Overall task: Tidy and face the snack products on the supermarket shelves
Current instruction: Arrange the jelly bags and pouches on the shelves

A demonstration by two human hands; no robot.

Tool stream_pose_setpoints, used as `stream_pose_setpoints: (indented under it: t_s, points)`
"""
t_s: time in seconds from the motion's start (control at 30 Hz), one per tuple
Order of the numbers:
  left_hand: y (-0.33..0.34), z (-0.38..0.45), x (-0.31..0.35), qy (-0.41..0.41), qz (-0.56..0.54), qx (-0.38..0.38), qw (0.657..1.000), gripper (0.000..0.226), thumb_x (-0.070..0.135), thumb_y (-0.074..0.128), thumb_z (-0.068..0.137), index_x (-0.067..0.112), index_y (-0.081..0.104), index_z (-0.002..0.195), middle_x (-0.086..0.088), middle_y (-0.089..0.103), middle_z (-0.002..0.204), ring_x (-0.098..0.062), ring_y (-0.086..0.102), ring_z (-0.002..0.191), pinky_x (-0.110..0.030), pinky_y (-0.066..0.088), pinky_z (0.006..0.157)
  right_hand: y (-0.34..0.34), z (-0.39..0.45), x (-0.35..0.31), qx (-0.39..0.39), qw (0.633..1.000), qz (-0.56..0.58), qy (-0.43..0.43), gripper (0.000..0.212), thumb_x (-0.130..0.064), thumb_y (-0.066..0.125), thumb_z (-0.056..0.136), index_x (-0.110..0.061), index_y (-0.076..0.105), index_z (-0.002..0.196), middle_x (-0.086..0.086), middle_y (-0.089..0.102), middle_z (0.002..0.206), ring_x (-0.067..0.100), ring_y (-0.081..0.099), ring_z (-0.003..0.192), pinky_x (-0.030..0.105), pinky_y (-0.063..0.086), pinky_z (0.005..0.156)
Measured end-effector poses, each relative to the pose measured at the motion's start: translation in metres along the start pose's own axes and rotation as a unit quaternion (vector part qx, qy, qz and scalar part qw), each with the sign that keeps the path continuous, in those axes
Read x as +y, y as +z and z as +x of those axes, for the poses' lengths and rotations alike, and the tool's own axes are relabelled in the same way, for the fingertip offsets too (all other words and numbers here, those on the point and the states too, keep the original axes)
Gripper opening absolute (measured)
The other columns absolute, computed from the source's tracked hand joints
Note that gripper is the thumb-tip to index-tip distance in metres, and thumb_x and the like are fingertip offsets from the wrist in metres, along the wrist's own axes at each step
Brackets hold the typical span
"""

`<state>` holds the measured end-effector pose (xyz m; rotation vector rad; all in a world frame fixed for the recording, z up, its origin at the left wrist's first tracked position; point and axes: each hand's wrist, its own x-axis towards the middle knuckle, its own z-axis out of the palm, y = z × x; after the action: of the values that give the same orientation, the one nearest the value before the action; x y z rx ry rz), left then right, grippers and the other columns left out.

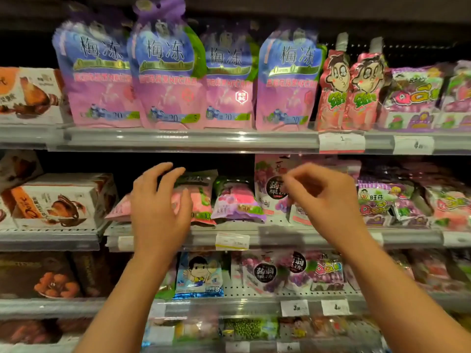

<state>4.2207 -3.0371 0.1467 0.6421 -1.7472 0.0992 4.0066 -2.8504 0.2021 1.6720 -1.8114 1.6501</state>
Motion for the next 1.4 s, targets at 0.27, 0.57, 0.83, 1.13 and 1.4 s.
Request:
stream_pose_setpoints:
  t_s: [0.27,0.57,0.83,1.13,1.4]
  points:
    - [0.061,-0.179,0.035,-0.222,-0.147,-0.231,0.936,0.012,0.02,0.059,0.097,0.028,0.068,0.101,0.014,0.065,0.095,-0.004,0.06,0.081,-0.032,0.052,0.07,-0.019,-0.156,0.161,-0.081,0.944,-0.095,0.305,0.024,-0.018,0.07,0.094,-0.032,0.071,0.075,-0.009,0.07,0.065,0.005,0.065,0.062,0.027,0.049,0.062]
    - [0.139,-0.196,0.048,-0.408,-0.145,-0.329,0.839,0.068,0.034,0.074,0.089,0.014,0.042,0.147,-0.003,0.061,0.134,-0.007,0.063,0.084,-0.032,0.049,0.074,-0.005,-0.151,0.24,-0.031,0.919,0.005,0.394,0.027,-0.02,0.071,0.094,-0.021,0.062,0.12,-0.006,0.067,0.114,0.021,0.072,0.094,0.038,0.06,0.08]
    - [0.167,-0.181,0.054,-0.454,-0.215,-0.293,0.814,0.029,0.039,0.076,0.087,0.02,0.058,0.101,-0.001,0.071,0.088,-0.019,0.07,0.075,-0.025,0.051,0.058,0.022,-0.12,0.273,-0.001,0.868,0.161,0.47,0.007,0.001,0.066,0.094,-0.002,0.064,0.1,0.011,0.074,0.083,0.025,0.076,0.078,0.034,0.061,0.063]
    - [0.18,-0.182,0.071,-0.433,-0.182,-0.301,0.83,0.04,0.047,0.074,0.087,0.019,0.064,0.114,0.004,0.069,0.077,-0.018,0.069,0.073,-0.035,0.055,0.071,0.038,-0.114,0.281,-0.004,0.86,0.187,0.475,0.01,0.002,0.063,0.094,-0.001,0.07,0.101,0.015,0.076,0.091,0.028,0.074,0.077,0.036,0.061,0.068]
    - [0.157,-0.192,0.025,-0.405,-0.086,-0.245,0.877,0.008,0.012,0.058,0.094,0.01,0.054,0.1,-0.008,0.058,0.087,-0.022,0.058,0.071,-0.033,0.042,0.057,0.051,-0.162,0.243,0.03,0.938,-0.006,0.346,0.009,-0.022,0.067,0.094,-0.029,0.061,0.096,-0.001,0.065,0.068,0.017,0.061,0.058,0.032,0.05,0.058]
